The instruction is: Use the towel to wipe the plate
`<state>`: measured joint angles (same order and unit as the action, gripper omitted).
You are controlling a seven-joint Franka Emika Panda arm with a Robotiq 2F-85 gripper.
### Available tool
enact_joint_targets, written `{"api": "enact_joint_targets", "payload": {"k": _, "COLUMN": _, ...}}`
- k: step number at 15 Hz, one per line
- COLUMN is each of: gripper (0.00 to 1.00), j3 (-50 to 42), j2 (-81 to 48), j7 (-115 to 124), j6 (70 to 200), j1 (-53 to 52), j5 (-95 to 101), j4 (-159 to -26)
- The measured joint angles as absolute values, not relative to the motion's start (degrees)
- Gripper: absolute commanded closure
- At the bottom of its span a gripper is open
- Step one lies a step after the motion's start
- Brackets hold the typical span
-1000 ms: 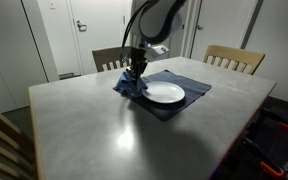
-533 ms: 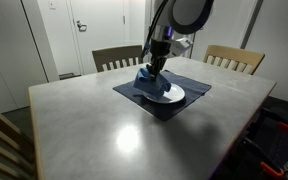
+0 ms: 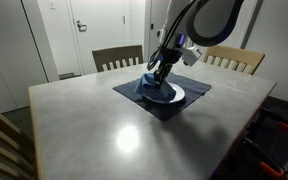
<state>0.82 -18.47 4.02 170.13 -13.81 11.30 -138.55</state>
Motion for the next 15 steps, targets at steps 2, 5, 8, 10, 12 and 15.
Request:
{"api": "enact_joint_targets", "payload": {"k": 2, "gripper": 0.98, "j3": 2.5, "j2": -20.6, "j7": 2.0, "j6": 172.2, "j1": -12.1, "j5": 9.7, "j4": -138.4}}
{"api": "enact_joint_targets", "payload": {"k": 5, "gripper": 0.98, "j3": 11.1, "j2": -24.2, "j7": -5.8, "j6": 172.7, "j1": -4.2, "j5": 4.0, "j4": -137.6}}
{"api": "enact_joint_targets", "payload": {"k": 8, "gripper": 0.98, "j3": 18.6, "j2": -26.1, "j7": -12.0, "j6": 172.0, "j1": 4.4, "j5": 1.4, "j4": -136.6}}
{"api": "enact_joint_targets", "payload": {"k": 10, "gripper": 0.98, "j3": 20.8, "j2": -26.5, "j7": -13.6, "j6": 171.0, "j1": 7.7, "j5": 0.7, "j4": -136.3}}
{"api": "enact_joint_targets", "payload": {"k": 12, "gripper": 0.98, "j3": 20.9, "j2": -26.5, "j7": -13.6, "j6": 169.2, "j1": 8.7, "j5": 0.2, "j4": -135.9}}
{"api": "enact_joint_targets", "payload": {"k": 15, "gripper": 0.98, "j3": 20.1, "j2": -26.1, "j7": -13.3, "j6": 162.9, "j1": 8.6, "j5": -0.6, "j4": -134.1}}
